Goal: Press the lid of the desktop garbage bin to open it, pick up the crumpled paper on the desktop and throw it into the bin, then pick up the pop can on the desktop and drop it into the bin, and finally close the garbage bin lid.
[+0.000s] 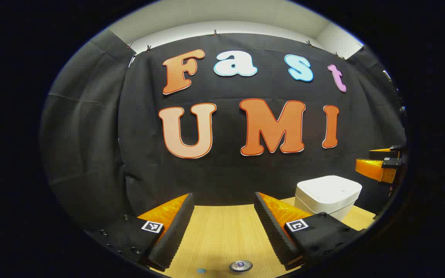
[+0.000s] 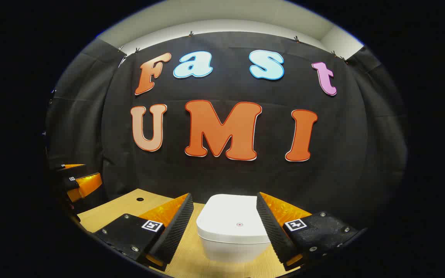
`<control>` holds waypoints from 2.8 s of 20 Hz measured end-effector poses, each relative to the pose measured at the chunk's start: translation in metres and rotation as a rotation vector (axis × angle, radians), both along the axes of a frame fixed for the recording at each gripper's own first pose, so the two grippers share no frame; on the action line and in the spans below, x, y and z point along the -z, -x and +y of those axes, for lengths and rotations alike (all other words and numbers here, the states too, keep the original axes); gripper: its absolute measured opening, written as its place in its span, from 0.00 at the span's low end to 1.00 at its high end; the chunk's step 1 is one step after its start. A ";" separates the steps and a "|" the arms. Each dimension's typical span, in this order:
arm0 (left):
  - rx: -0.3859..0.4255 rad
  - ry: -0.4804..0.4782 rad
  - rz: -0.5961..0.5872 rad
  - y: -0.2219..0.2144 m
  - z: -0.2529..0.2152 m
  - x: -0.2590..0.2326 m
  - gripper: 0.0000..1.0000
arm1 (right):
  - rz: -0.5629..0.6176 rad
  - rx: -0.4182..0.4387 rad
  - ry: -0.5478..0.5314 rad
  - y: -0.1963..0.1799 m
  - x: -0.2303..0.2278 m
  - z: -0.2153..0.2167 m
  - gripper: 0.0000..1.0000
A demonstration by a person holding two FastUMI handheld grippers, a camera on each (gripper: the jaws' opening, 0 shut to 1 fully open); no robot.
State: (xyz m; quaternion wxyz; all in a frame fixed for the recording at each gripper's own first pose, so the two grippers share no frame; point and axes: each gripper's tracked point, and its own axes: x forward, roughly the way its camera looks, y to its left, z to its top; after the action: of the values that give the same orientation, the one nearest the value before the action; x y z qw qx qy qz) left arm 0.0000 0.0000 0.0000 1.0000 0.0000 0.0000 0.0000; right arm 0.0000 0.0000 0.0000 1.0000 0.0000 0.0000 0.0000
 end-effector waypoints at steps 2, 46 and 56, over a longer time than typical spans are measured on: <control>-0.005 -0.003 0.002 0.001 0.001 0.001 0.96 | 0.000 0.004 -0.002 -0.001 0.000 -0.003 0.99; -0.128 0.005 0.102 0.021 0.030 0.039 1.00 | 0.236 -0.114 0.099 -0.052 0.008 -0.030 0.01; -0.172 -0.004 0.128 0.023 0.035 0.047 1.00 | 0.422 -0.169 0.093 -0.064 0.053 -0.034 0.01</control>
State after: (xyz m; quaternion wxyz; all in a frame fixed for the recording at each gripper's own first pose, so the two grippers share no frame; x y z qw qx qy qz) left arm -0.0233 0.0350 -0.0474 0.9943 0.0020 0.0637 0.0858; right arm 0.0639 -0.0343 -0.0530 0.9732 -0.0462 0.2093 0.0839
